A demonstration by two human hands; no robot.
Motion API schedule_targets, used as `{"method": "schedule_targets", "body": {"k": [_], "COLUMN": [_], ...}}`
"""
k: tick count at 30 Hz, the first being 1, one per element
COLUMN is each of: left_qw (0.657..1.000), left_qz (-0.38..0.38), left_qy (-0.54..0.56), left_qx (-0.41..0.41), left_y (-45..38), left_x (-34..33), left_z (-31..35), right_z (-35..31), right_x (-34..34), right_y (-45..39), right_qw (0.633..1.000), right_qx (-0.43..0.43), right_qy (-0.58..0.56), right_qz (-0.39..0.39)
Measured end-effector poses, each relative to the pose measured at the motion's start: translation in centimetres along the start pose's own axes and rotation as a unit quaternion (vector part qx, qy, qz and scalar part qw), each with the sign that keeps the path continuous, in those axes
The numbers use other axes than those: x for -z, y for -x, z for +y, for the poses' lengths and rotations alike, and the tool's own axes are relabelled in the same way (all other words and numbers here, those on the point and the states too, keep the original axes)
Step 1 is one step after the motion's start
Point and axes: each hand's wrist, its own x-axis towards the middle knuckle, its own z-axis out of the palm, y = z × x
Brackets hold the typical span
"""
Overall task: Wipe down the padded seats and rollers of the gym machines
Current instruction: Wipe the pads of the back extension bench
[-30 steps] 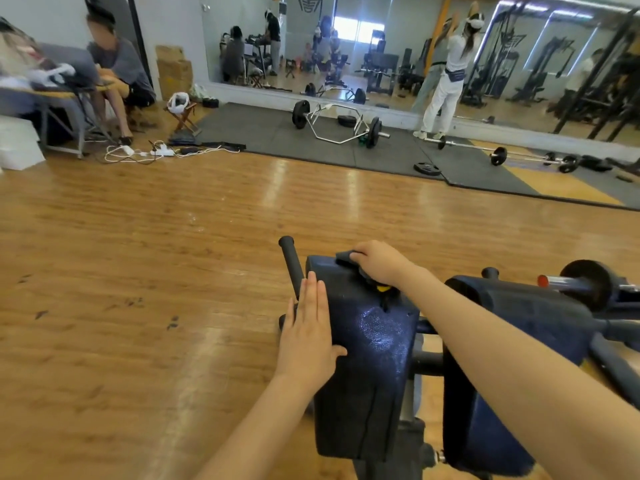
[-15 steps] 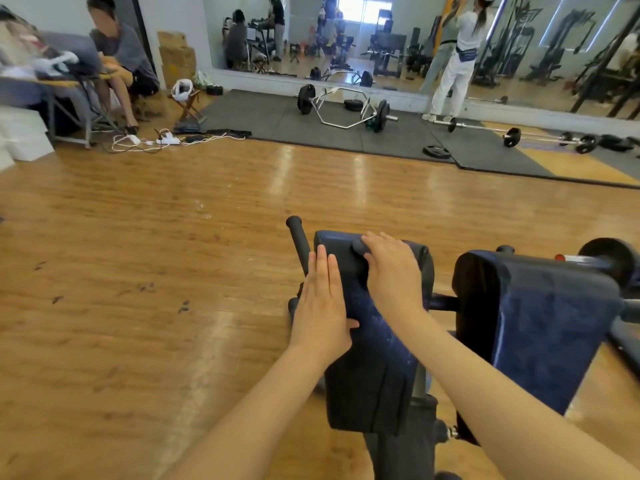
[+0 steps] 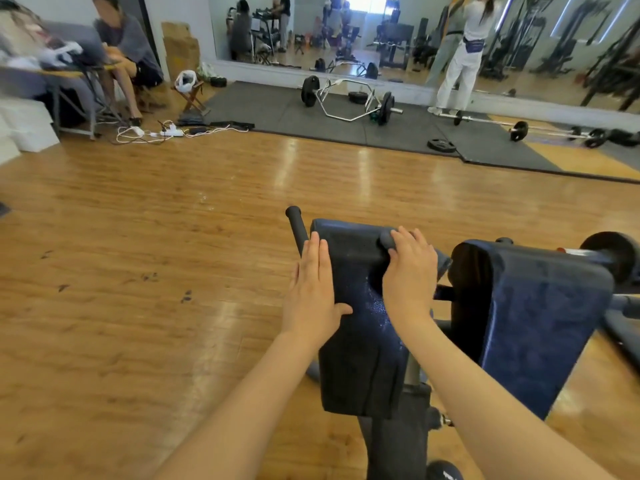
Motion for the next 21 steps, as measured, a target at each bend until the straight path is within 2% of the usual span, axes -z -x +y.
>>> {"method": "schedule_targets", "body": {"k": [1, 4, 7, 9, 11, 14, 18, 21], "left_qw": [1.000, 1.000, 1.000, 0.999, 0.995, 0.982, 0.980, 0.982], "left_qz": [0.007, 0.014, -0.001, -0.012, -0.014, -0.030, -0.055, -0.060], "left_qy": [0.000, 0.005, 0.003, -0.032, -0.092, -0.167, -0.156, -0.140], "left_qx": [-0.003, 0.002, 0.016, -0.008, -0.038, -0.083, -0.108, -0.110], "left_y": [0.1, 0.2, 0.0, -0.3, -0.7, -1.6, -2.3, -2.1], "left_x": [0.1, 0.8, 1.6, 2.0, 2.6, 3.2, 3.3, 3.4], "left_z": [-0.1, -0.8, -1.3, -1.5, -1.7, -2.1, -2.2, -2.2], "right_z": [-1.5, -4.2, -2.6, -0.2, 2.0, 4.0, 2.0, -1.8], "right_x": [-0.7, -2.5, -1.7, -0.5, 0.5, 1.3, 0.8, -1.0], "right_y": [0.2, 0.7, -0.1, -0.5, -0.4, 0.2, 1.1, 1.8], "right_qw": [1.000, 0.982, 0.945, 0.922, 0.927, 0.955, 0.974, 0.958], "right_qx": [0.016, 0.189, 0.318, 0.369, 0.350, 0.276, 0.216, 0.278], "right_qy": [0.012, 0.026, 0.050, 0.082, 0.101, 0.094, 0.063, 0.056], "right_qz": [0.001, -0.015, -0.063, -0.089, -0.085, -0.048, -0.026, -0.037]}}
